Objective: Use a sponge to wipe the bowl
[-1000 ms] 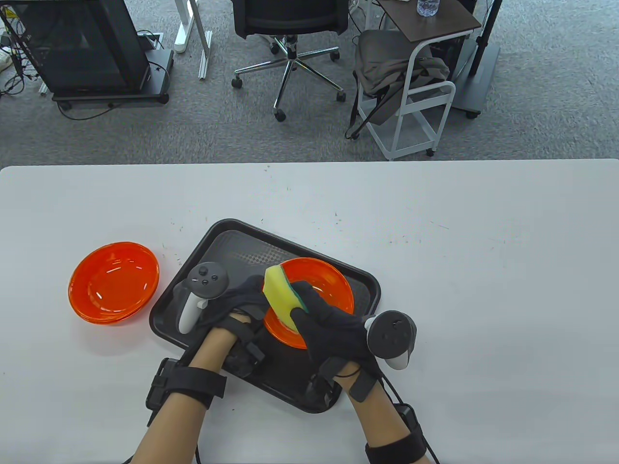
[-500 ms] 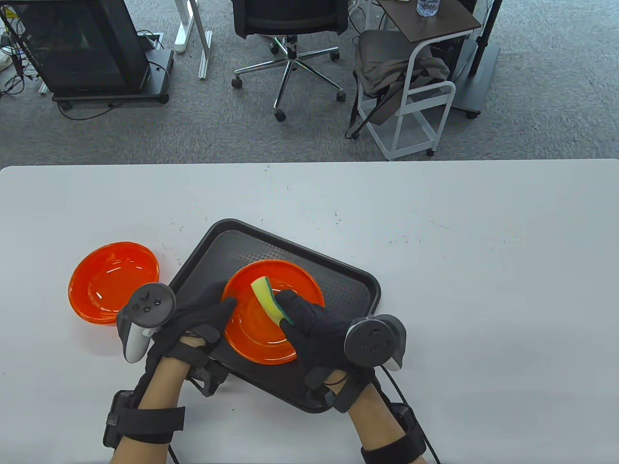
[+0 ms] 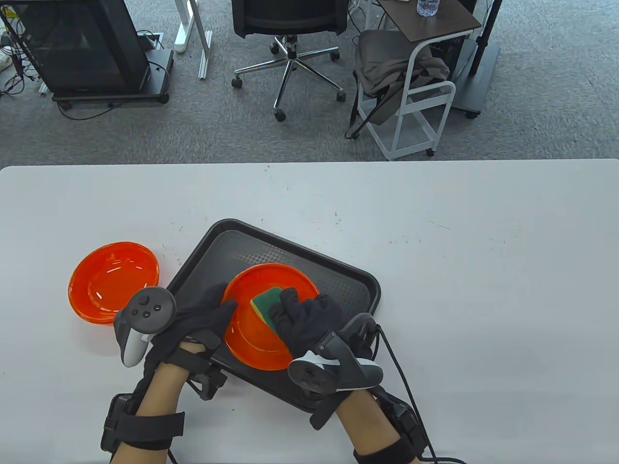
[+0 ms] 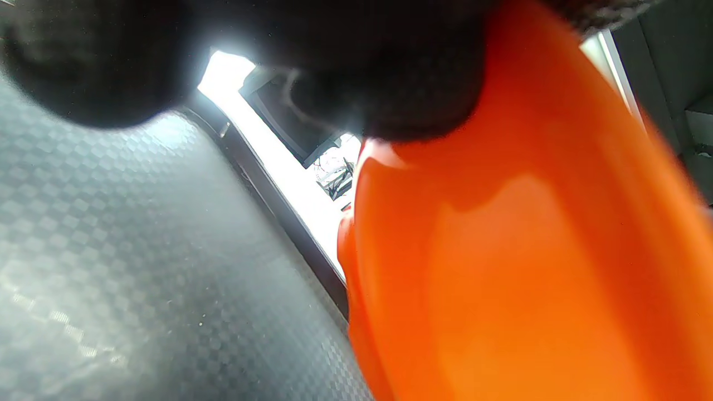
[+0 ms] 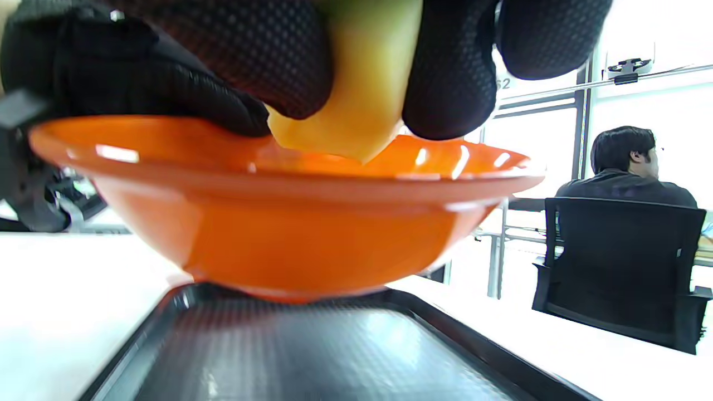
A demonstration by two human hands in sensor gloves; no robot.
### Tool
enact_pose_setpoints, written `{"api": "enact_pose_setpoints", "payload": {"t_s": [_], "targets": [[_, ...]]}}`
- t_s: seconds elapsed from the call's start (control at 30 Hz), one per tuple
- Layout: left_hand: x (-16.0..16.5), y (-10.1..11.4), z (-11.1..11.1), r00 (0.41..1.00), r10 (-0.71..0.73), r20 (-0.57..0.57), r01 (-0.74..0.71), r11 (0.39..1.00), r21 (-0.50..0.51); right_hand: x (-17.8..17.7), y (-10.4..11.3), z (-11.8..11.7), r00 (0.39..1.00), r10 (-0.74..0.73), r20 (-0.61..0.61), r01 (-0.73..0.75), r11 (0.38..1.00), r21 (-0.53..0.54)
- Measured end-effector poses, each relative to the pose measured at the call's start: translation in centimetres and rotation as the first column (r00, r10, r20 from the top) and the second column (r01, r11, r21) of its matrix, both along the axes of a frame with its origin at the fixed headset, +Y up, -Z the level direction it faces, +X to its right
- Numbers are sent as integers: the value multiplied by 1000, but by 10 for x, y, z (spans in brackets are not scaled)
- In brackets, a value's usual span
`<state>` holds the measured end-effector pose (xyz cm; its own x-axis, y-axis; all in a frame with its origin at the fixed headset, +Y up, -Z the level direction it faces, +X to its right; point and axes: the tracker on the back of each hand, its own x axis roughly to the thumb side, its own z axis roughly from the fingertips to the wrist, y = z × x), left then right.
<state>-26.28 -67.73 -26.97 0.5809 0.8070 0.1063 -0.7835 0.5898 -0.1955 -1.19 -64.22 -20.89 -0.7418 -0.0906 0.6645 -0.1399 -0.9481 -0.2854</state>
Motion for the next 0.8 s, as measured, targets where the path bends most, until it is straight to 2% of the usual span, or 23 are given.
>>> {"api": "enact_pose_setpoints", "payload": {"t_s": [0.2, 0.37, 0.47, 0.63, 0.8], "targets": [[6, 4, 3, 999, 4, 45, -5, 1000, 25, -10, -5, -2, 988, 150, 46, -150, 989, 1], [12, 7, 6, 997, -35, 63, 32, 998, 47, -12, -9, -3, 992, 128, 15, -128, 991, -26], [14, 6, 6, 997, -41, 66, 38, 998, 51, -14, -11, -3, 994, 91, -57, -94, 994, -54], [11, 7, 6, 997, -65, 40, 62, 996, 69, -19, -12, -1, 987, 51, -150, -69, 990, -122], [4, 9, 6, 998, -63, 0, 63, 994, 87, -24, -10, 3, 983, 60, -171, -89, 982, -167]]}}
